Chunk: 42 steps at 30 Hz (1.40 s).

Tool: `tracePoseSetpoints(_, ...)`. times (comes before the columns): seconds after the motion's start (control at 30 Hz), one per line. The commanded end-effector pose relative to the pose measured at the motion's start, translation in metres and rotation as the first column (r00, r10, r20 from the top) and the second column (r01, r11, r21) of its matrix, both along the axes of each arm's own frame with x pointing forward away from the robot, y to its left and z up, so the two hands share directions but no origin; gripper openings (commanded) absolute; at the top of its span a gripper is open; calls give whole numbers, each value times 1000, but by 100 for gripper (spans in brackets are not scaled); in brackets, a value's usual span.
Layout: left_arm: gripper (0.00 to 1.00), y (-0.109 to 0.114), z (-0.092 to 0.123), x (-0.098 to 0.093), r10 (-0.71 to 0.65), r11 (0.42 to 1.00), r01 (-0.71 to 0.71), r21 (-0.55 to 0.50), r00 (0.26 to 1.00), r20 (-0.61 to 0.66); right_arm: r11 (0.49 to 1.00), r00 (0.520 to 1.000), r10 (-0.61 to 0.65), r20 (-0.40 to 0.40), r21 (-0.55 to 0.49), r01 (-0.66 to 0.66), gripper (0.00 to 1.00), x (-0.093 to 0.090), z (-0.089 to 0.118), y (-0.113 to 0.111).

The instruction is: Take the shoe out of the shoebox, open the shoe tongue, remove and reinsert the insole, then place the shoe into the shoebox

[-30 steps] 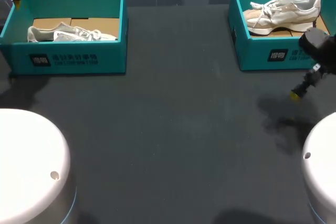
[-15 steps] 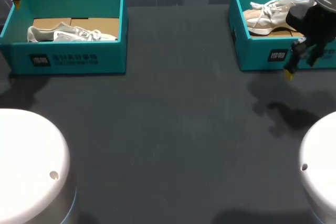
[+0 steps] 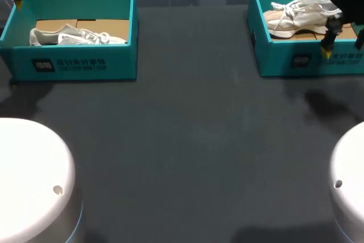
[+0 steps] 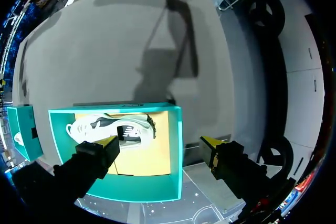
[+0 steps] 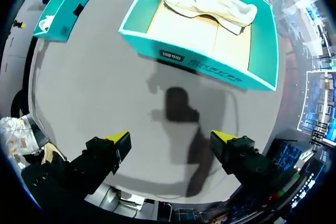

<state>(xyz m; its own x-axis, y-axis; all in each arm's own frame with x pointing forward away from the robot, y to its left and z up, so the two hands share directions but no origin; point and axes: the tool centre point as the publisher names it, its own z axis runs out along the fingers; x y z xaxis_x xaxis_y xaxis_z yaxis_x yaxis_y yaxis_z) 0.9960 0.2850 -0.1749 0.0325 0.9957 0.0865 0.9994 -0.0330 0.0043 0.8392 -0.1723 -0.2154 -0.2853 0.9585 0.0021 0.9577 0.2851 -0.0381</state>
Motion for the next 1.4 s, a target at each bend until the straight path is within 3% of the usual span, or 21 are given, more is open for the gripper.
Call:
tracePoseSetpoints(0.03,100,0,0,-1,-1,1000,1,2,1000,1,999,994,-25,-106,-45,21,100,46,6,-9)
tracePoseSetpoints(0.23,100,0,0,-1,-1,1000,1,2,1000,1,994,994,-85,-71,-78,79,100,95,11,-33)
tracePoseSetpoints(0.3,100,0,0,-1,-1,1000,1,2,1000,1,985,985,-146,-94,-112,135,100,111,13,-39)
tracePoseSetpoints(0.73,100,0,0,-1,-1,1000,1,2,1000,1,985,984,-155,-83,-96,147,100,114,18,-41)
tracePoseSetpoints(0.77,100,0,0,-1,-1,1000,1,2,1000,1,976,975,-211,-74,-68,206,100,122,16,-42)
tracePoseSetpoints(0.87,100,0,0,-1,-1,1000,1,2,1000,1,949,953,-293,-84,-146,279,100,154,12,-41)
tracePoseSetpoints(1.03,100,0,0,-1,-1,1000,1,2,1000,1,939,956,-290,-39,-204,277,100,206,6,-47)
tracePoseSetpoints(1.17,100,0,0,-1,-1,1000,1,2,1000,1,950,968,-249,39,-186,252,100,240,3,-59)
tracePoseSetpoints(1.27,100,0,0,-1,-1,1000,1,2,1000,1,946,966,-218,142,-214,245,100,256,-3,-68)
tracePoseSetpoints(1.4,100,0,0,-1,-1,1000,1,2,1000,1,946,966,-218,142,-214,245,100,256,-3,-68)
